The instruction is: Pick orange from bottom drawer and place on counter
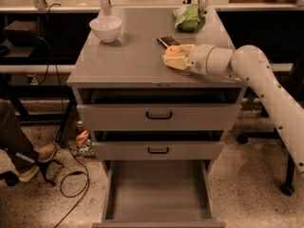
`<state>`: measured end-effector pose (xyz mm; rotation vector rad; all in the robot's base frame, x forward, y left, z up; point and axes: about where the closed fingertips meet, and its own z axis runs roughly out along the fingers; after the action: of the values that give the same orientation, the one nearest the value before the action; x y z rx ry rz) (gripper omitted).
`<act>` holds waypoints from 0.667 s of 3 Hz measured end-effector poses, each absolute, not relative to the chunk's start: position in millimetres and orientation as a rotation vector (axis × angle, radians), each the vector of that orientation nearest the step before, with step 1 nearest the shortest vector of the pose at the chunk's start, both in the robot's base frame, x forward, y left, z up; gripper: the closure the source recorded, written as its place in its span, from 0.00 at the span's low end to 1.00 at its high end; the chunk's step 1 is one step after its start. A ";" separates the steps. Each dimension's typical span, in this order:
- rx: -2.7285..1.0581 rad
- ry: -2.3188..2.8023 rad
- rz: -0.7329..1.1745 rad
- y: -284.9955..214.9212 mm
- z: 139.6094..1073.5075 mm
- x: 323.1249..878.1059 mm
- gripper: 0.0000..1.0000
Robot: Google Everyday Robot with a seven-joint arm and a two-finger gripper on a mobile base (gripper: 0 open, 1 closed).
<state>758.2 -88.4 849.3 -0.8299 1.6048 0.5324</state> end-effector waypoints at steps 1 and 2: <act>-0.843 1.639 0.529 -86.6 839.5 761.0 0.05; -0.845 1.647 0.530 -86.4 836.9 761.5 0.00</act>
Offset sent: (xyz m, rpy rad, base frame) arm 0.0044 -0.0042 -0.0164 -0.0355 0.0506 -0.0075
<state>761.5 -86.4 836.9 -0.8453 1.6473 0.5300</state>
